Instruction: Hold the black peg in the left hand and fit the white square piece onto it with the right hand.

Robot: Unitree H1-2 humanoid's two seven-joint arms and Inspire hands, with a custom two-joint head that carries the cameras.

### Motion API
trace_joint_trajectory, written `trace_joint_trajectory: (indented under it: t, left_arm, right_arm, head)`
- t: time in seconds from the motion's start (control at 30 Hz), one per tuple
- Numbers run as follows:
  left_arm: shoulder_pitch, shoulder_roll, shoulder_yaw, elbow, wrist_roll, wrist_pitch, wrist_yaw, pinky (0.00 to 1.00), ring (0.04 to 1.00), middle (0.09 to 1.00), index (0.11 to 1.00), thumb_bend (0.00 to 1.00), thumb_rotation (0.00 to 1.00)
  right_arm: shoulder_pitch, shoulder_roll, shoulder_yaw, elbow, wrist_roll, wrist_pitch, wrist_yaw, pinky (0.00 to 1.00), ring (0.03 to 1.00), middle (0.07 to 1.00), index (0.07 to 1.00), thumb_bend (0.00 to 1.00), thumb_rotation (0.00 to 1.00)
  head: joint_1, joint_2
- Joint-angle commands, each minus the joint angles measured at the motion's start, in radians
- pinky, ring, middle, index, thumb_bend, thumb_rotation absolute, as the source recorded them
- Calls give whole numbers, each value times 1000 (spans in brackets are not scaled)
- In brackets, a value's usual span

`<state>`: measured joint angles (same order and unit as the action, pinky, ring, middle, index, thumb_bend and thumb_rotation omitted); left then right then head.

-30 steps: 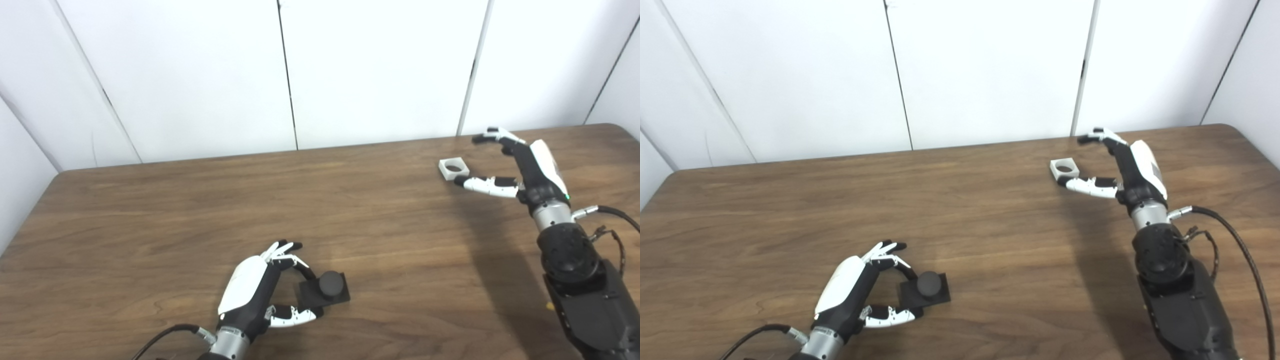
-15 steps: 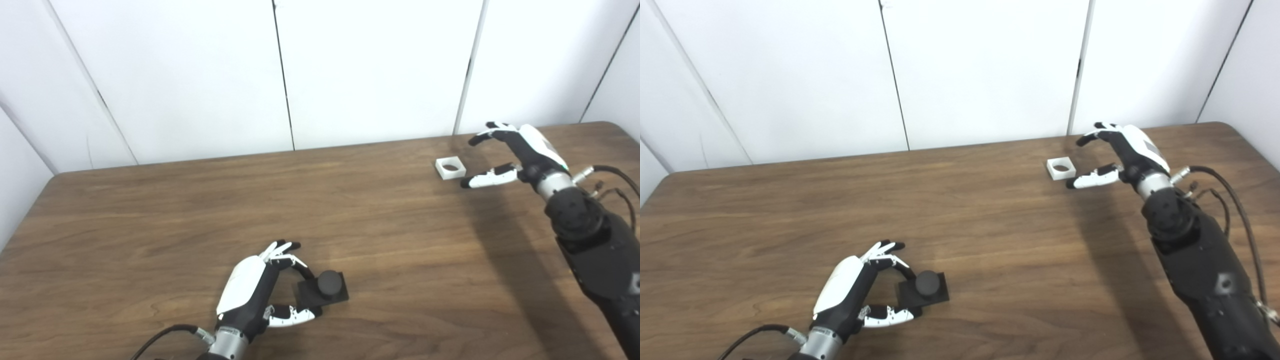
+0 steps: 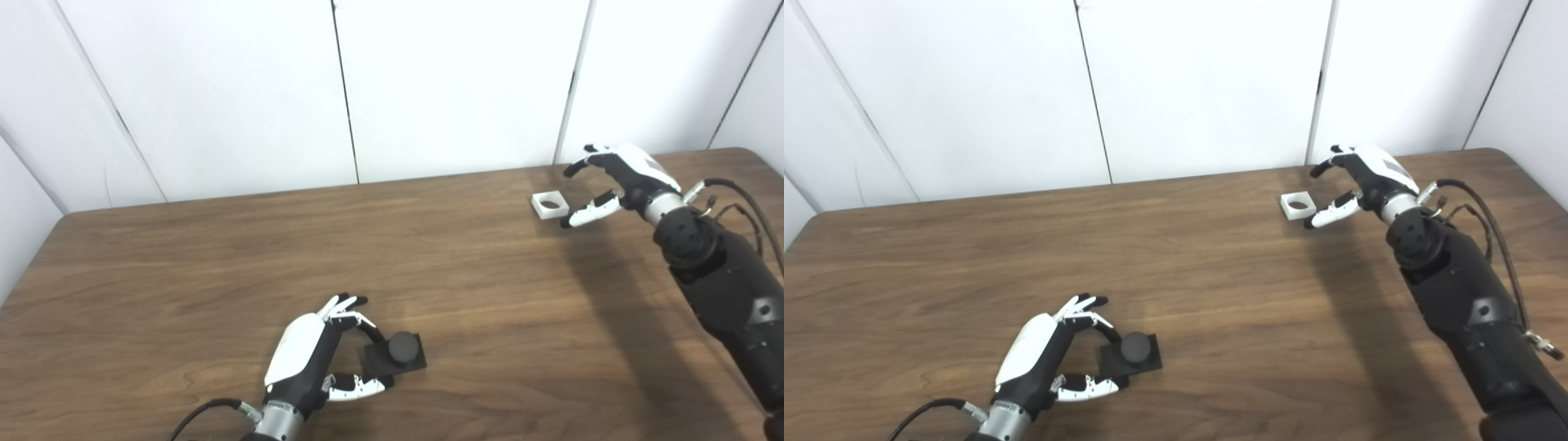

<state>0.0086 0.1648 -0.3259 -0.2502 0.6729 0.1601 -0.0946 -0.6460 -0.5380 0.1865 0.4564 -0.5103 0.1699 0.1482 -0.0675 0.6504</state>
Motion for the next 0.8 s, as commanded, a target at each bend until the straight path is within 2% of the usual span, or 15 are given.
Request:
trace_joint_trajectory:
  t: [0.0,0.2,0.47,0.77]
  left_arm:
    - [-18,1,-1,-1,17,-23,11,934,965,895,494,501,88]
    - [-16,-2,-3,-10,23,-16,5,935,966,896,494,500,88]
    - [-11,-7,3,-15,14,-14,3,926,968,897,494,501,87]
    - [-4,-8,-4,-28,19,-9,-10,933,969,898,494,501,86]
  right_arm:
    - [-91,-20,2,10,-12,-44,-18,888,1000,965,711,873,178]
    - [-139,-8,31,79,-28,-47,-23,884,996,963,711,874,188]
    - [-202,1,81,148,-49,-30,9,903,994,959,722,860,192]
    - [-245,23,88,205,-52,-8,11,891,986,954,740,850,187]
  head:
    - [-1,1]
    - [3,2]
    - [1,2]
    - [3,4]
